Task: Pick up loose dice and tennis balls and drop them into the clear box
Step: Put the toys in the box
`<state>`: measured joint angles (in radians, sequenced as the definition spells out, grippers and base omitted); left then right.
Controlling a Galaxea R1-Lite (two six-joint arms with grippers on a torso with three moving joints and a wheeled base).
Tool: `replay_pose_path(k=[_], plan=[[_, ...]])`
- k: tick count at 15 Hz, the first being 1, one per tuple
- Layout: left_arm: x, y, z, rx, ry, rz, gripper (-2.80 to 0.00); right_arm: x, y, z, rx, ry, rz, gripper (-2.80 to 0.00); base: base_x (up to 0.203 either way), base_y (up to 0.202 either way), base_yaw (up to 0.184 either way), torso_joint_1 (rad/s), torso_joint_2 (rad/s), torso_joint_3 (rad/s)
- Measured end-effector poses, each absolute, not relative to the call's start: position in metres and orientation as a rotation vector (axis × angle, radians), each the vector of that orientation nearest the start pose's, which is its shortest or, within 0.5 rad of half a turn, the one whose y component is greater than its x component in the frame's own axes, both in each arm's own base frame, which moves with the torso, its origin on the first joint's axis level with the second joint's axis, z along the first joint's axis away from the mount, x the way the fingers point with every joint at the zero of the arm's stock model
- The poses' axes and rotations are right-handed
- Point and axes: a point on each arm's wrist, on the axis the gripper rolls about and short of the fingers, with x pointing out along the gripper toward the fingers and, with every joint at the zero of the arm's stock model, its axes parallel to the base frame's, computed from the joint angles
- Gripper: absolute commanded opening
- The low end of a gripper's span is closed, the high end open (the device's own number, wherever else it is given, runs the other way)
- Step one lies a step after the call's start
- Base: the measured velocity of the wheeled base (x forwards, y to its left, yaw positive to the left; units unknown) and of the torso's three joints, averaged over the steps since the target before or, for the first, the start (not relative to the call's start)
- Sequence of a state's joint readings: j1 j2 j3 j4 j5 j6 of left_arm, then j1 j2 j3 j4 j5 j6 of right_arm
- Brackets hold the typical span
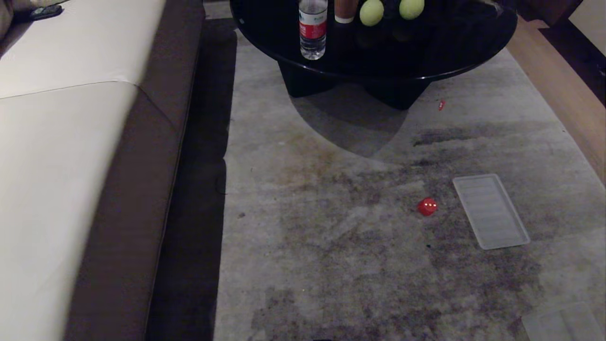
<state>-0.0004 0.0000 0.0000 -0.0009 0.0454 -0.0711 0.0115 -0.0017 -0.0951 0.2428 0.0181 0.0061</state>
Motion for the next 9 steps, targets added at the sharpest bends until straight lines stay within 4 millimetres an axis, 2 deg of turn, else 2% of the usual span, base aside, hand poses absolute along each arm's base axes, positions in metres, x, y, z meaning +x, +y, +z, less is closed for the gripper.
replay_pose_path(k=[9], plan=[[-0.0228,0.0010,0.0756,-0.073,-0.003,0.045,-2.80,-0.0320,0.0000,0.0766,0.006,0.146,0.029,-2.80,0.000,0.000,0.000,0.004,0.00,0.202]])
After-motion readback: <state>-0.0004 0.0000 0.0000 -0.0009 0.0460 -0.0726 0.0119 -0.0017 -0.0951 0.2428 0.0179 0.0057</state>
